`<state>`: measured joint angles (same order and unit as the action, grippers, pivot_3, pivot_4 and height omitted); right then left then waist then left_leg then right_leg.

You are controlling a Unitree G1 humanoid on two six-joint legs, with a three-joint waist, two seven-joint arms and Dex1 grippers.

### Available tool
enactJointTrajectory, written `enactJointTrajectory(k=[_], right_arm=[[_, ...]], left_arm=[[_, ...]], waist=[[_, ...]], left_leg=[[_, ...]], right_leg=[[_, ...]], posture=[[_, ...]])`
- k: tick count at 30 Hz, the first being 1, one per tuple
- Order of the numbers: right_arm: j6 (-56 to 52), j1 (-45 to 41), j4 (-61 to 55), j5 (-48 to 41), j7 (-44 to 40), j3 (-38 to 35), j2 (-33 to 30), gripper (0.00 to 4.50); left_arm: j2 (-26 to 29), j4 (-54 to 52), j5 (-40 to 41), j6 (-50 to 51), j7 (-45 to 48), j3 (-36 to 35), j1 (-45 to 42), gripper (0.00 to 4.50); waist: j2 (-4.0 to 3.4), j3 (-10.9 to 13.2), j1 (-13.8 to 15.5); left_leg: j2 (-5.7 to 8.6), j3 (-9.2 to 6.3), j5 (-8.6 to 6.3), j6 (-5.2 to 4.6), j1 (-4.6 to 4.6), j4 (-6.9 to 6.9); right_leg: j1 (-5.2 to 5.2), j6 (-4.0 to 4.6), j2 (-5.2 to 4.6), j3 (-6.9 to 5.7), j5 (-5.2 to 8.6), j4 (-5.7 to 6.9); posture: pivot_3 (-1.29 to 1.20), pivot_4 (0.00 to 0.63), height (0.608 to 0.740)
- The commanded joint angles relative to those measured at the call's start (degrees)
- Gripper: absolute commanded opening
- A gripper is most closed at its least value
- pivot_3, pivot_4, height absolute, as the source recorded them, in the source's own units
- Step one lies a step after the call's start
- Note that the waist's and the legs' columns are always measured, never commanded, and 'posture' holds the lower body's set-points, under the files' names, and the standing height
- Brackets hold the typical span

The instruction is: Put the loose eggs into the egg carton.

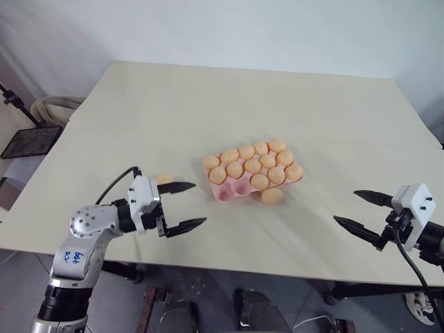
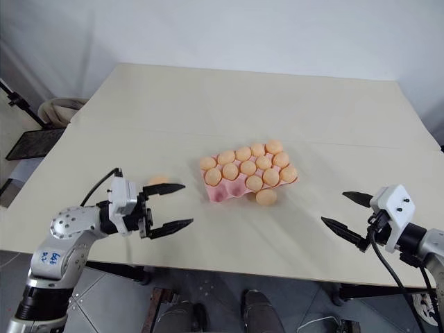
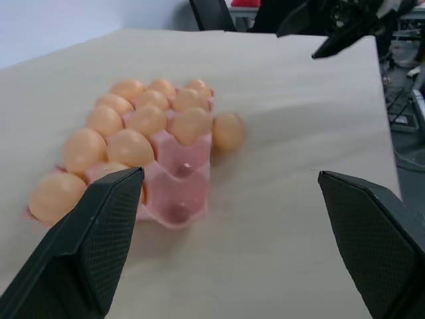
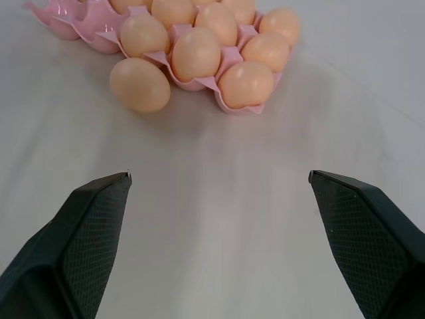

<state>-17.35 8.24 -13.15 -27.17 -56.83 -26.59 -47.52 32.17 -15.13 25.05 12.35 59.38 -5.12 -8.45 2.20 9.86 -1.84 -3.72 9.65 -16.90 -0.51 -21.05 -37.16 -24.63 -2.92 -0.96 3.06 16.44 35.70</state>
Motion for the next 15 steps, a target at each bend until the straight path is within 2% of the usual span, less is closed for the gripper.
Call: enactJointTrajectory(k=[1,7,15], right_arm=[[0.9,0.1,-0.6,-0.3,-0.6,-1.2,-0.9,4.50],[0.9,0.5,-0.1,-0.1,-1.3,-2.1,-1.4,4.50],[0.9,-1.2,0.8,0.3,-1.3,-1.1,-1.5,4.50]], left_arm=[[-0.2,-3.3,3.1,-3.6,2.2,-1.0,3.5,4.47],[0.0,-6.6,4.2,-3.7,0.9,-0.8,7.2,4.47],[-10.4,-7.0,-6.2,0.0,-14.8,11.7,-3.0,4.47]], waist=[[0.00,0.0,-0.1],[0.00,0.0,0.0],[0.00,0.0,0.2]], left_leg=[[-0.02,0.02,-0.02,-0.03,0.02,0.01],[-0.03,0.01,-0.05,-0.02,0.02,0.03],[0.23,0.02,-0.04,-0.19,-0.04,-0.09]], right_leg=[[0.01,-0.06,0.00,-0.01,-0.03,-0.02],[0.00,-0.02,0.00,-0.04,-0.01,-0.02],[0.11,-0.09,-0.23,-0.02,-0.07,-0.19]], posture=[[0.00,0.150,0.740],[0.00,0.150,0.740],[0.00,0.150,0.740]])
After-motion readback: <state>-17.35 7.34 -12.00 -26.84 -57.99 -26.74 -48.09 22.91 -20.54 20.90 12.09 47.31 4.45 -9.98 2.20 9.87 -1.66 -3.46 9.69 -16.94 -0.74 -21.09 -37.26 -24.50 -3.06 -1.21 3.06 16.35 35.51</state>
